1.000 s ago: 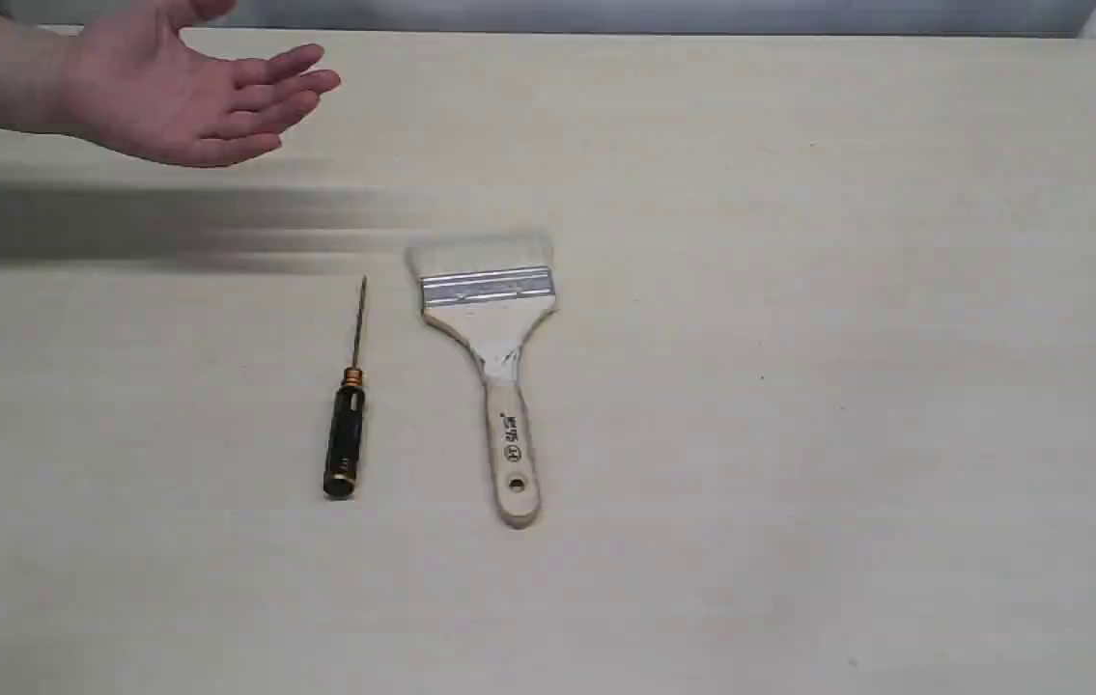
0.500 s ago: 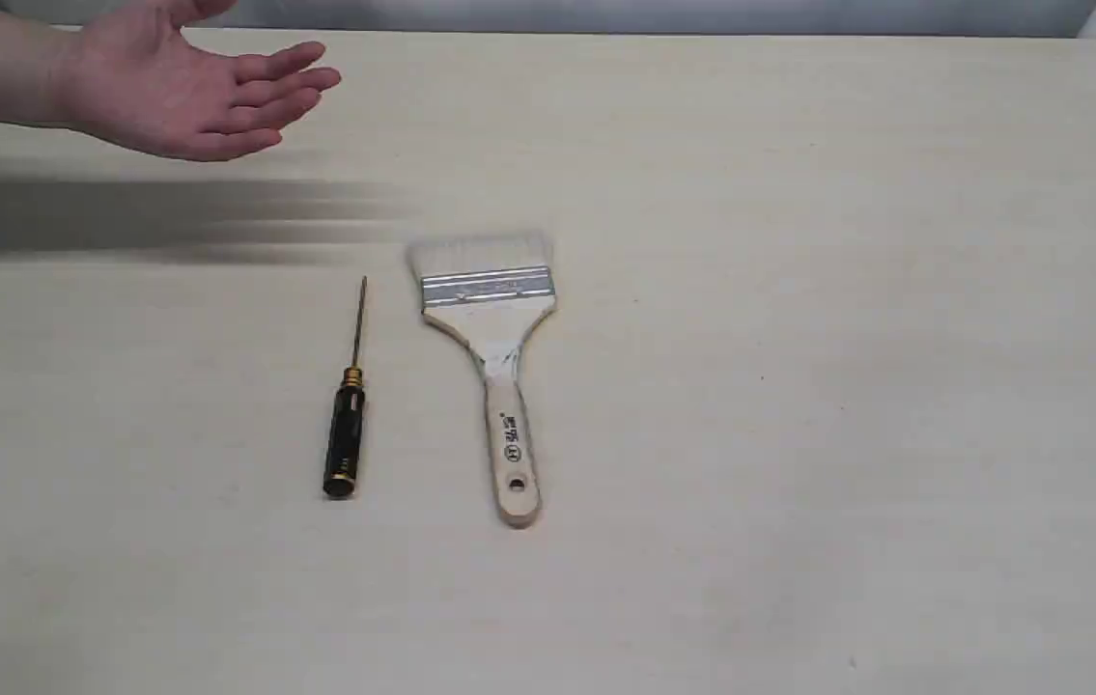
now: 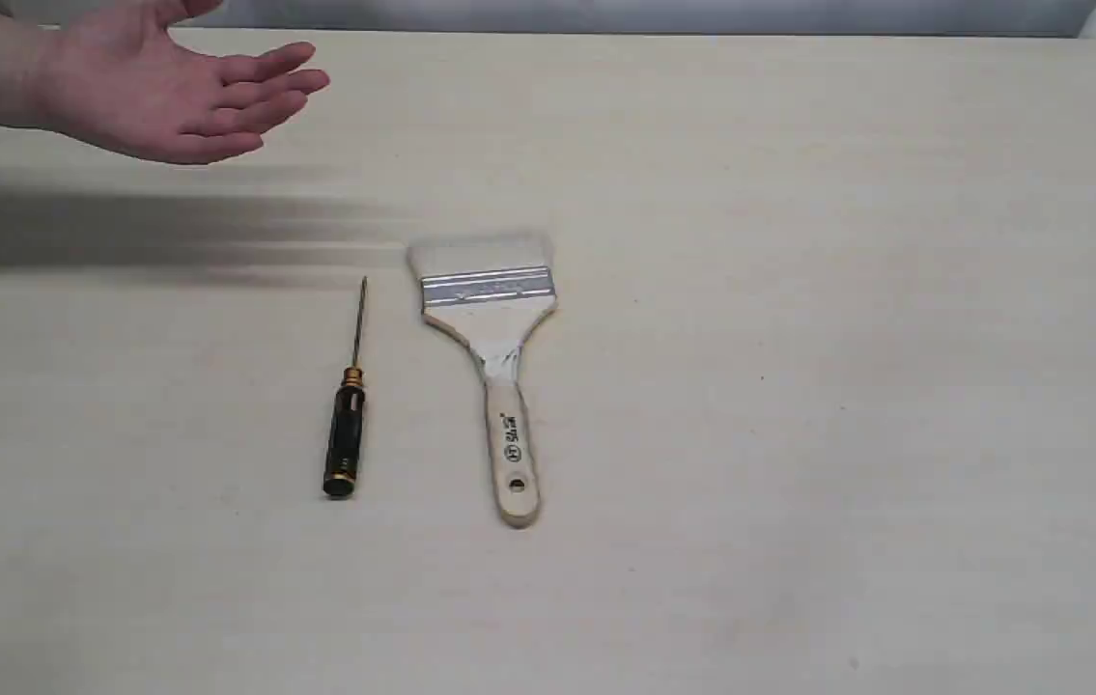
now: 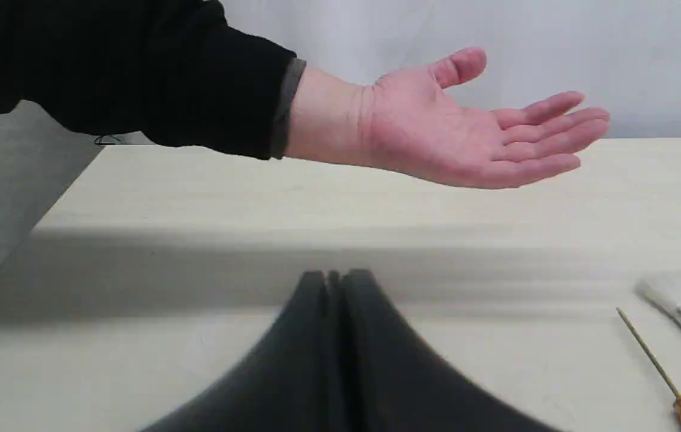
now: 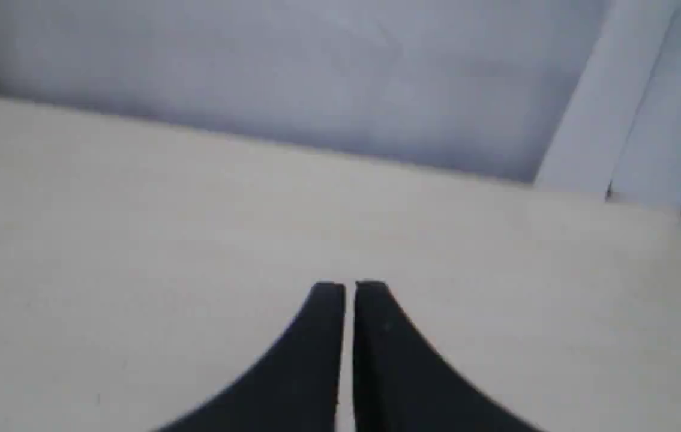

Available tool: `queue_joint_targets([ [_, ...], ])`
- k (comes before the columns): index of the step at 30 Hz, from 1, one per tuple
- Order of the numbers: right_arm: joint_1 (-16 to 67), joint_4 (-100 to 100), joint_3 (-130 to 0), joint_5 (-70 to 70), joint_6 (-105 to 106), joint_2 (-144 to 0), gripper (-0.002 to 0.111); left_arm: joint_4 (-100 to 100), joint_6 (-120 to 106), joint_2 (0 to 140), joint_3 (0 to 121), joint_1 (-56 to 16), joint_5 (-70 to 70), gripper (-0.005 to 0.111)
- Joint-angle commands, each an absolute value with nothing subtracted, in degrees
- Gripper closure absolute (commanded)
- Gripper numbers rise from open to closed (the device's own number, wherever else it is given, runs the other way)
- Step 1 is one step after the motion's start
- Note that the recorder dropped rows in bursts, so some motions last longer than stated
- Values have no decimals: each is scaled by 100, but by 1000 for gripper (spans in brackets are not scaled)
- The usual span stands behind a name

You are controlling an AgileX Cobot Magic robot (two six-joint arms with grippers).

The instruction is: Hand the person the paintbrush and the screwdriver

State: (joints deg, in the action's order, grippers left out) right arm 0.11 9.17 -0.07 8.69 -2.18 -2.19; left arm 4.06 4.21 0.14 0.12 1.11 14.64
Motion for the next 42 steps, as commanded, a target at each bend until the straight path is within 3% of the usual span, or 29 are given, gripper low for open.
queue_joint_targets([
  [1,16,996,0,-422,-176,-188,104,396,432,0,0,64,1430,107],
  [6,16,925,0,-1389,-176,-188,104,396,432,0,0,64,1430,107],
  [15,16,925,0,-1641,-201,-188,104,396,432,0,0,64,1430,107],
  [24,16,289,0,-2211,-2693,-188,104,383,432,0,0,64,1442,107],
  [30,16,3089,0,-3368,-4795,-188,104,393,432,0,0,64,1432,107],
  [35,16,5873,-965,-3392,-7023,-547,104,393,432,0,0,64,1432,107],
  [42,16,7738,-2408,-3430,-8355,-1999,104,393,432,0,0,64,1432,107],
])
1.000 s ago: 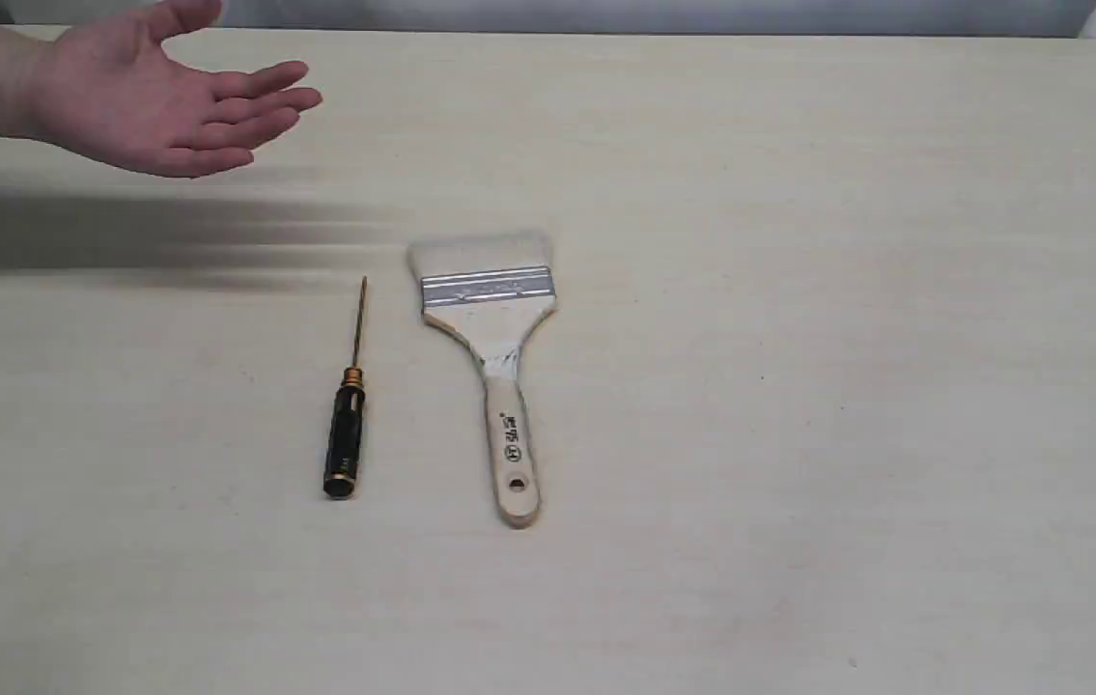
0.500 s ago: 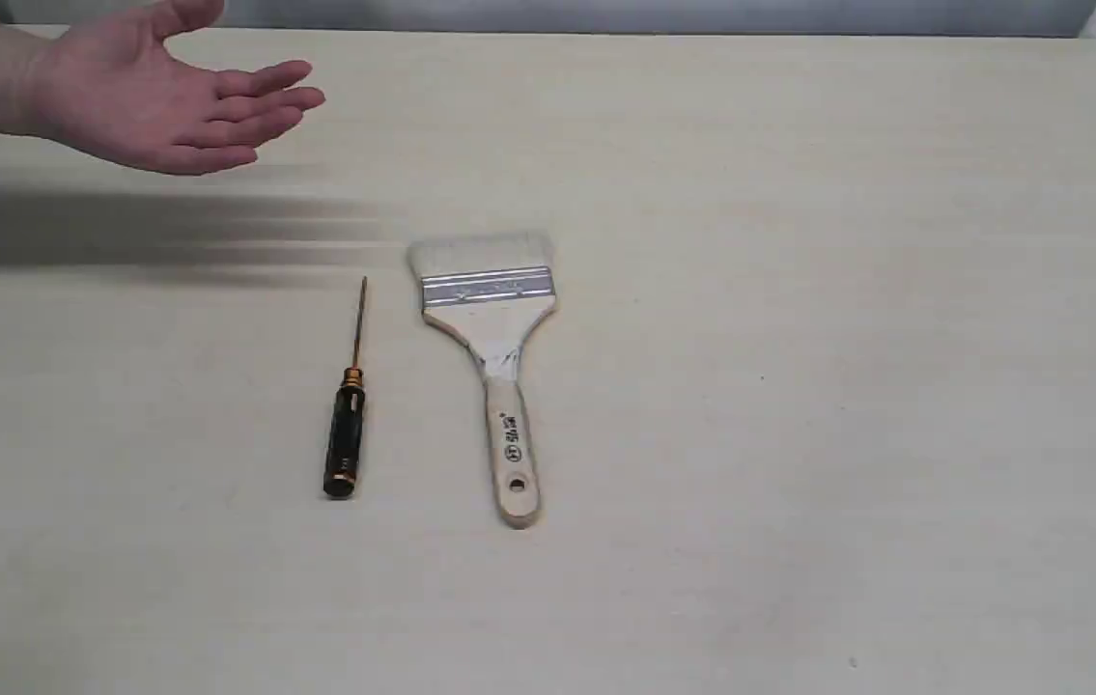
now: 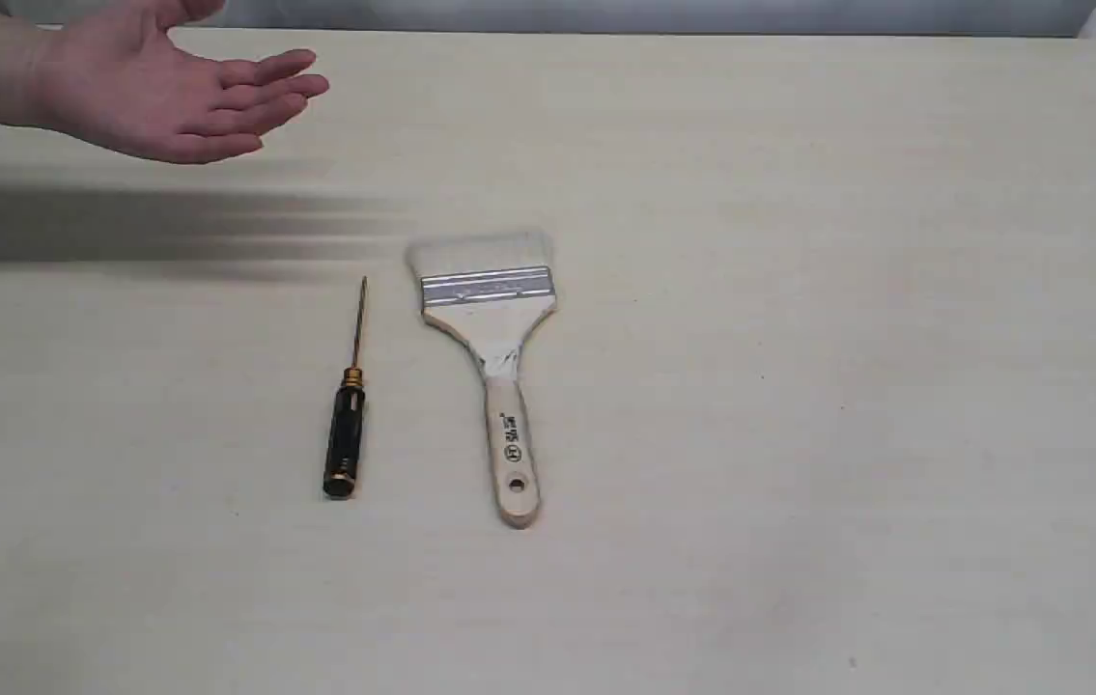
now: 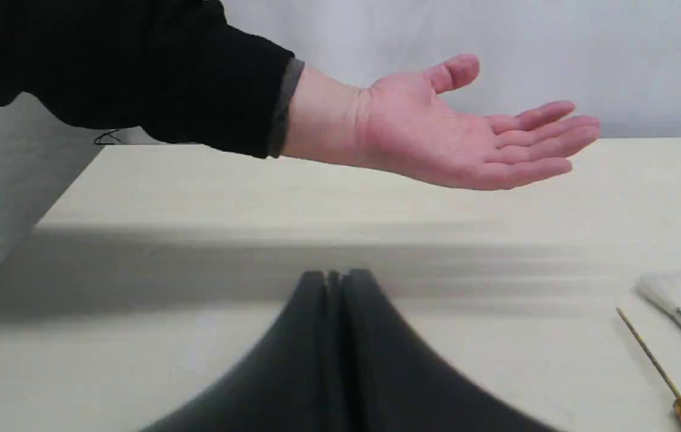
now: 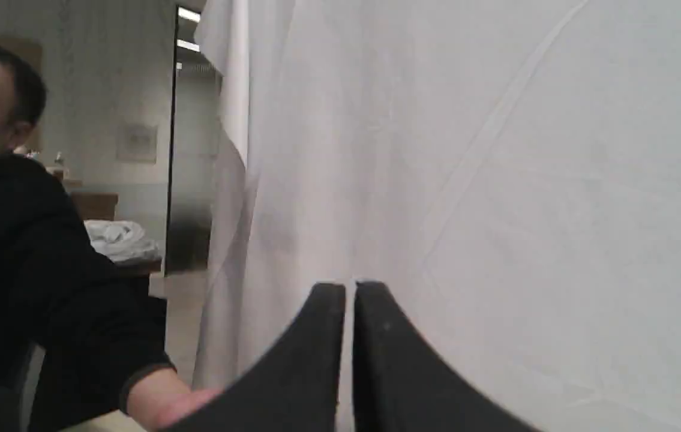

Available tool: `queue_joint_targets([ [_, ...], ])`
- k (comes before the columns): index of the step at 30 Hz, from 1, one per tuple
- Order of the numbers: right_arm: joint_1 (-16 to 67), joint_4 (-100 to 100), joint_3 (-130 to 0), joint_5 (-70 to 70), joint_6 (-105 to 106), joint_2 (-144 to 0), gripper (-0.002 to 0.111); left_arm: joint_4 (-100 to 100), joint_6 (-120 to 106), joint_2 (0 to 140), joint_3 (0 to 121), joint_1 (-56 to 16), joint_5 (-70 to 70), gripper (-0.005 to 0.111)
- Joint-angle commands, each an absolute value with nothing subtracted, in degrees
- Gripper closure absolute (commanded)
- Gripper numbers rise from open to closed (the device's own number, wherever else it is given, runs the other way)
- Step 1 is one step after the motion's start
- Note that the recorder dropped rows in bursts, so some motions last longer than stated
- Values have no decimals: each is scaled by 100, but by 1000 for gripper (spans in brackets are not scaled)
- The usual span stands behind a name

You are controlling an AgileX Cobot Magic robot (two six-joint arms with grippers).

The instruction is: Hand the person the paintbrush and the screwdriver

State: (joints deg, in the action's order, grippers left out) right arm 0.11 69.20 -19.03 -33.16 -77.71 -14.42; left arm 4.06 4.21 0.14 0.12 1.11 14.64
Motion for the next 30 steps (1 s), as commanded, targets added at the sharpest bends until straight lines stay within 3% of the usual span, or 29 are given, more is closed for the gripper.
queue_joint_targets([
  [1,16,7890,-2608,-3455,-8464,-2257,104,393,432,0,0,64,1432,107],
  [15,196,9995,-4124,-3547,-10343,-5180,103,424,432,0,0,64,1429,107],
  [21,1612,9995,-4161,-2045,-9967,-6201,103,424,432,0,0,64,1429,107],
  [27,3506,9934,-4241,869,-10138,-7216,103,424,432,0,0,64,1429,107],
  [30,3921,9857,-4464,1034,-10111,-7683,100,424,432,0,0,64,1429,107],
])
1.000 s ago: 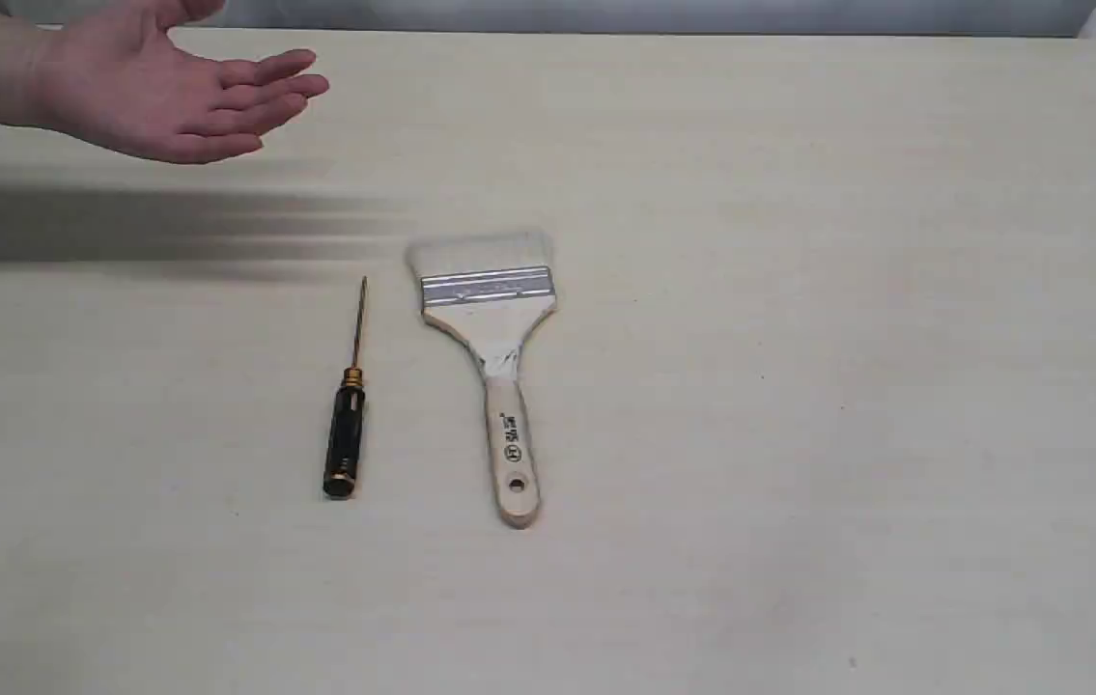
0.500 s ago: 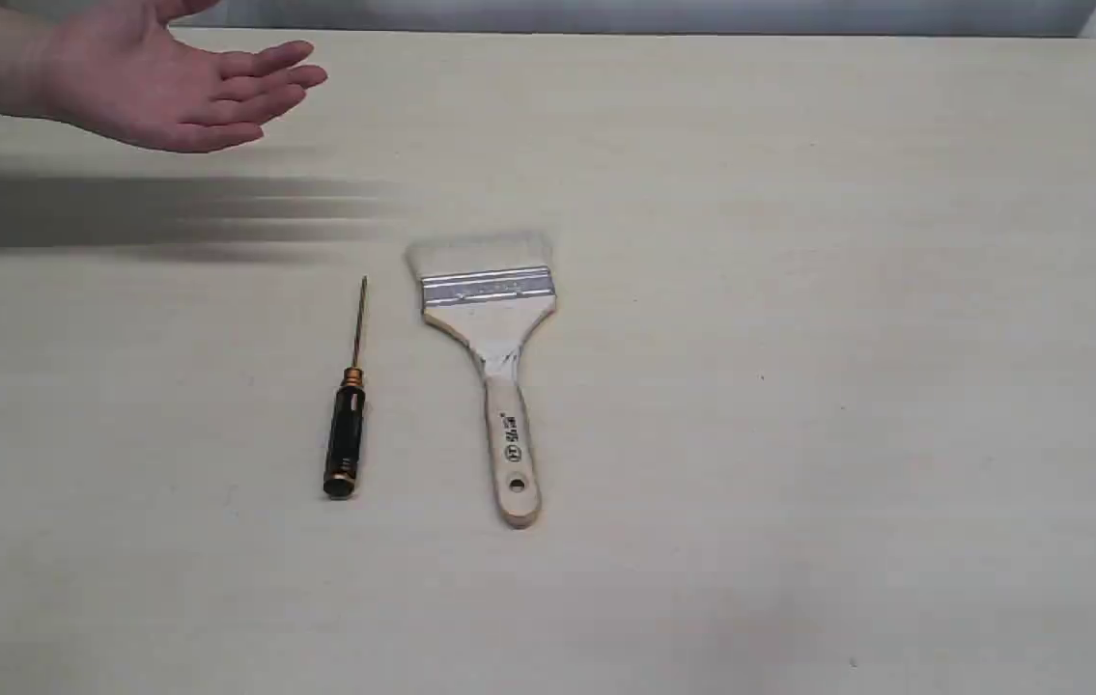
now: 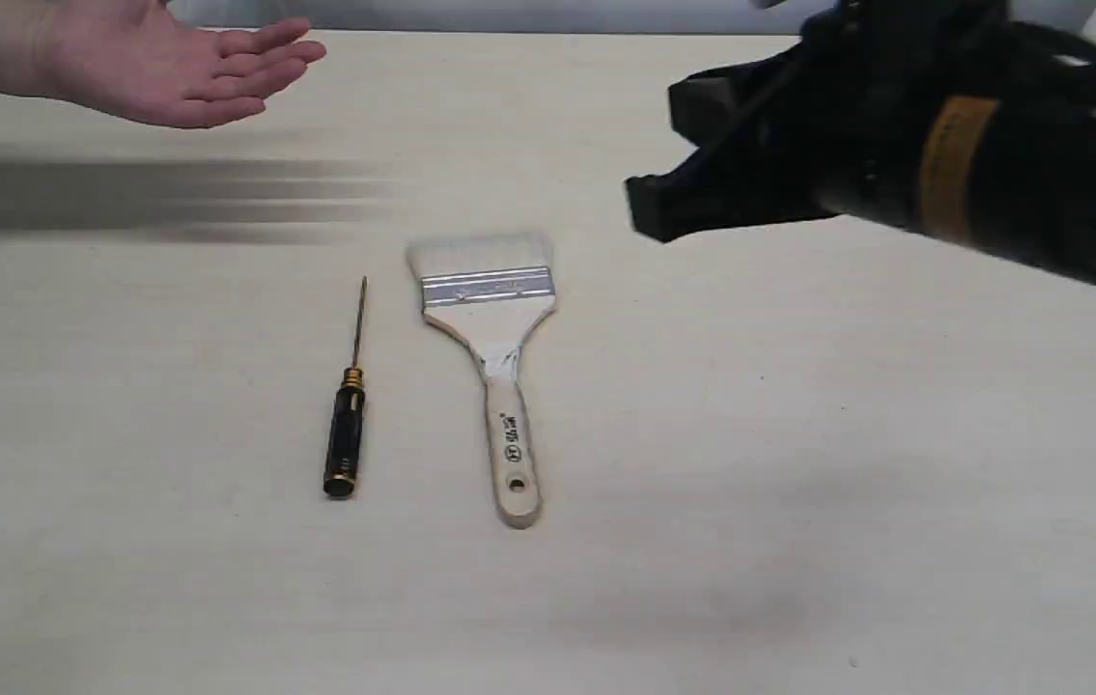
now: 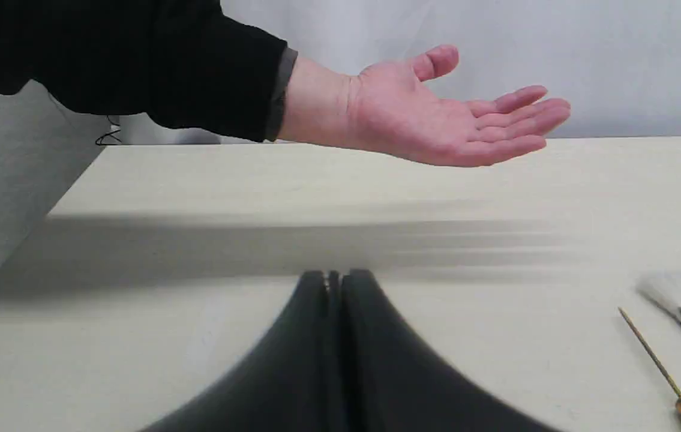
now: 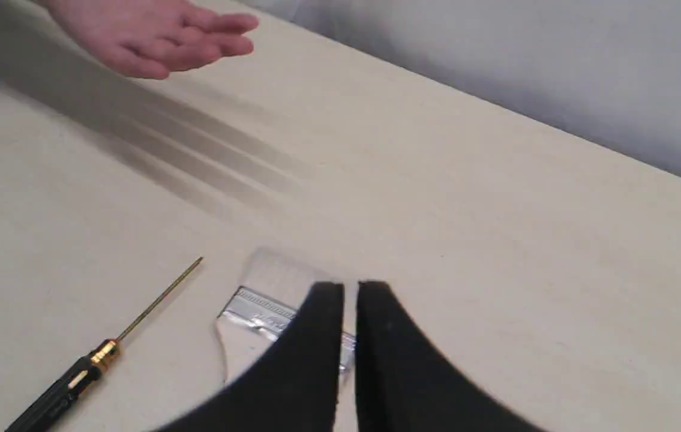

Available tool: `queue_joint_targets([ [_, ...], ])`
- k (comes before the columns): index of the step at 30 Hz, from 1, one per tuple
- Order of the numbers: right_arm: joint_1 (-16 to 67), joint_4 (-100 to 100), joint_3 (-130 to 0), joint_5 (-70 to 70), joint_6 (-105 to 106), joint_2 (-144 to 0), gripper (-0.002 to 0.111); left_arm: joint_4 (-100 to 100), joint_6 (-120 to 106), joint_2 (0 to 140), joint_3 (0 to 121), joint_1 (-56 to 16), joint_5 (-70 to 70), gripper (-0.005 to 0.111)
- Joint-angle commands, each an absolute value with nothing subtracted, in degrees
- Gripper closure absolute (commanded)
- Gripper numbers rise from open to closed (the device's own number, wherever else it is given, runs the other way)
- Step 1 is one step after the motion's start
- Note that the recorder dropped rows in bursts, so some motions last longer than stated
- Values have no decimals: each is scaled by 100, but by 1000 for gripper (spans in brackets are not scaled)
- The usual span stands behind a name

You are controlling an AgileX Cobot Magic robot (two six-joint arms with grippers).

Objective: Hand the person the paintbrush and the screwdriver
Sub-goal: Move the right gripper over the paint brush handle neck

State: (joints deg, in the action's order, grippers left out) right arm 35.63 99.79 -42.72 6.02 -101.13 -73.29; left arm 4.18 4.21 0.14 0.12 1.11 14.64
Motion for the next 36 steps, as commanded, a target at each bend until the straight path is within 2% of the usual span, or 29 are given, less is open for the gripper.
queue_joint_targets([
  [1,3978,9857,-4576,965,-10111,-7841,96,424,432,0,0,64,1429,107],
  [5,4150,9548,-5049,586,-10111,-8421,73,424,432,0,0,64,1429,107],
  [8,4150,9299,-5285,306,-10111,-8725,64,424,432,0,0,64,1429,107],
  [17,4150,9279,-5653,227,-9876,-9426,64,390,432,0,0,64,1434,107],
  [21,4150,9279,-5781,862,-9450,-9545,65,390,432,0,0,64,1434,107],
  [25,4150,8946,-5819,1723,-9932,-9417,65,390,432,0,0,64,1434,107],
  [28,4140,8564,-5868,1692,-9705,-9294,65,390,432,0,0,64,1434,107],
  [31,4140,7665,-6075,1437,-8783,-9252,65,390,432,0,0,64,1434,107],
  [36,4140,4548,-6678,1706,-5906,-9252,65,390,432,0,0,64,1434,107],
])
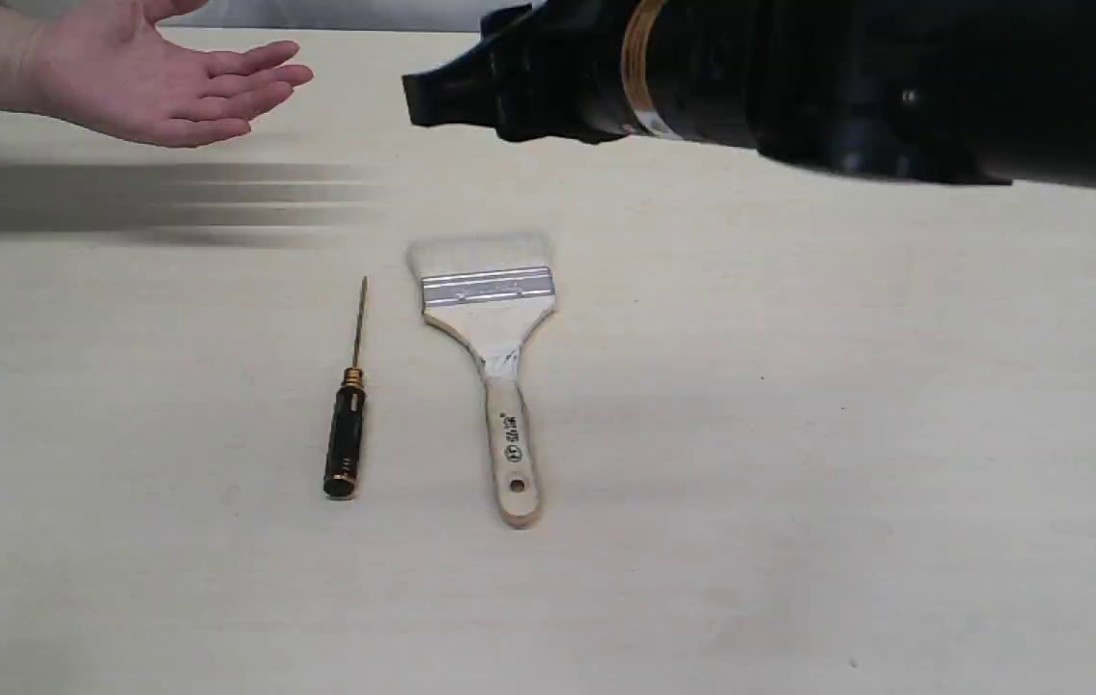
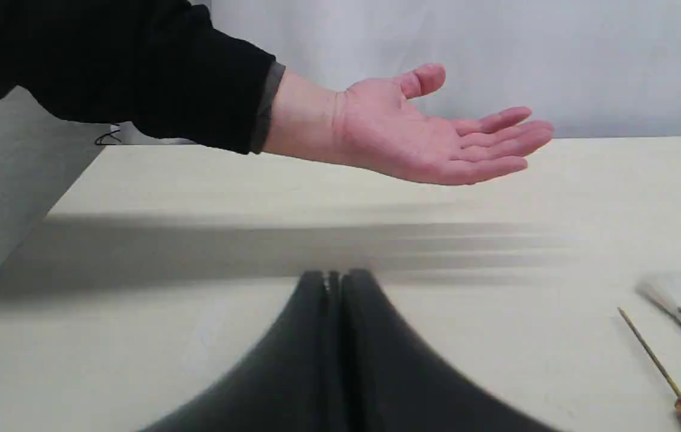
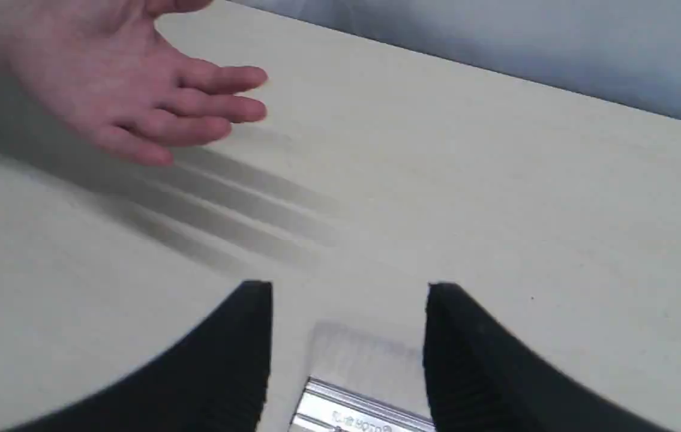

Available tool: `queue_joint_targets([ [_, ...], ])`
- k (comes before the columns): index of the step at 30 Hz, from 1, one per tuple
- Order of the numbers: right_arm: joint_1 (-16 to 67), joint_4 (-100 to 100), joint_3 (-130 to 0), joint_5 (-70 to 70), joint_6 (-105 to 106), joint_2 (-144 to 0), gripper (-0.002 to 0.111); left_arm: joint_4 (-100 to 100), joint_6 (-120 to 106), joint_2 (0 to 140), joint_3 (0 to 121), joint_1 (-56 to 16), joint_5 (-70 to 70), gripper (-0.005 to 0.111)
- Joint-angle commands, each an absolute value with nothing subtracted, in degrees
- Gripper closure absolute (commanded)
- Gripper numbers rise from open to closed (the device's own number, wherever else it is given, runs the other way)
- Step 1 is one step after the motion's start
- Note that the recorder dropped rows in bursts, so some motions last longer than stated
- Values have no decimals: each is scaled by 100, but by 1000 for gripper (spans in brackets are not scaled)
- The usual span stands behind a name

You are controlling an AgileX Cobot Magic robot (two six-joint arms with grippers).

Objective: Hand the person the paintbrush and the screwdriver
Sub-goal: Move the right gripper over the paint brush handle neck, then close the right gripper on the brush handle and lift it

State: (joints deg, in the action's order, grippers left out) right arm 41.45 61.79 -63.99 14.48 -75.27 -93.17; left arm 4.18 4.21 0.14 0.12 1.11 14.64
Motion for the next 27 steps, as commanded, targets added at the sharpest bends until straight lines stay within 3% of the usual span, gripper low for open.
queue_joint_targets([
  [1,4140,4078,-6765,1839,-5328,-9252,65,390,432,0,0,64,1434,107],
  [9,4140,3014,-7287,3272,-4141,-9745,65,409,432,0,0,64,1429,107],
  [20,4140,1545,-7996,3766,-2908,-11138,64,409,432,0,0,64,1429,107],
  [27,4140,1368,-8194,3924,-2887,-11513,52,409,432,0,0,64,1429,107],
])
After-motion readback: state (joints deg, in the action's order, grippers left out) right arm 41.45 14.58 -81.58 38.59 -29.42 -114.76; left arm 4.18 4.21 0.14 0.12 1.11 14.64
